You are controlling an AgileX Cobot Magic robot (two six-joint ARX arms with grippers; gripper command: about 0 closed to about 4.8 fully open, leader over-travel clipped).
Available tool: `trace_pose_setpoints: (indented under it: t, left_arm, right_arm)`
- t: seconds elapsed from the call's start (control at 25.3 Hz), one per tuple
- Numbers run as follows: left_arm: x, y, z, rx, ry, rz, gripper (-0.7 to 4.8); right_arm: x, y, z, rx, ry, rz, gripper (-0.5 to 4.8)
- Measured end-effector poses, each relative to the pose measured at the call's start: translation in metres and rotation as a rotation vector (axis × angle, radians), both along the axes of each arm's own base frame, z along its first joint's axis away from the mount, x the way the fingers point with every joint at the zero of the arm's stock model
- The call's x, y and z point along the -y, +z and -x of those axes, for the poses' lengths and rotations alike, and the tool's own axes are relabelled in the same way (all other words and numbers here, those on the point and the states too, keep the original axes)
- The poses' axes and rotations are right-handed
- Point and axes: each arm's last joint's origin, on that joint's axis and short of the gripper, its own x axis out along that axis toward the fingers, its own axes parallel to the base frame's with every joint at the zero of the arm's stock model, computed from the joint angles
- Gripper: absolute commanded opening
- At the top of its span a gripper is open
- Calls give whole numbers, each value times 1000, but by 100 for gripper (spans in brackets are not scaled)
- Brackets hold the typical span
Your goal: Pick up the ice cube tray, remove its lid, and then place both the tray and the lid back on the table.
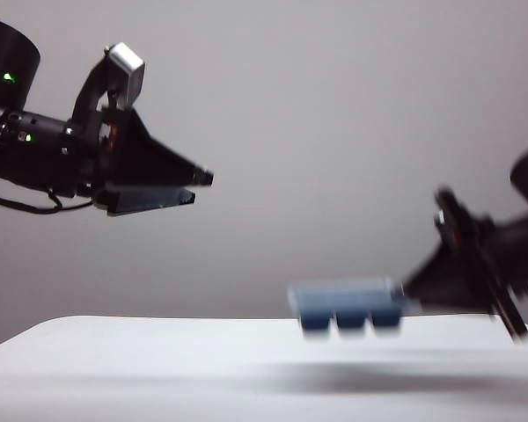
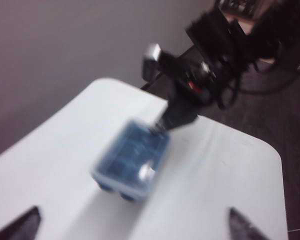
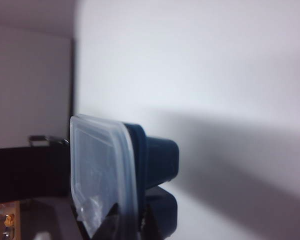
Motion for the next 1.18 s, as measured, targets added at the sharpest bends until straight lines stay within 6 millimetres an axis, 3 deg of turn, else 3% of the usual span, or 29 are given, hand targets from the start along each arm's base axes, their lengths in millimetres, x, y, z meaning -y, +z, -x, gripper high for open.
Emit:
trace_pose_setpoints:
  t: [0.12, 0.2, 0.43, 0.87, 1.18]
  left_arm:
    - [0, 4, -1, 48, -6, 17, 479]
    - [1, 9, -2, 102, -10, 30, 479]
    - [2, 18, -2, 216, -47, 64, 479]
    - [6, 22, -1, 284, -70, 66, 479]
    - [10, 18, 0, 249, -50, 51, 479]
  right_arm:
    - [-1, 34, -9, 77, 9, -50, -8]
    - [-4, 73, -15, 104, 39, -142, -8]
    - [-27, 108, -13, 66, 168, -257, -8]
    - [-85, 109, 2, 6, 311, -263, -8]
    - [-93, 108, 4, -11, 299, -255, -8]
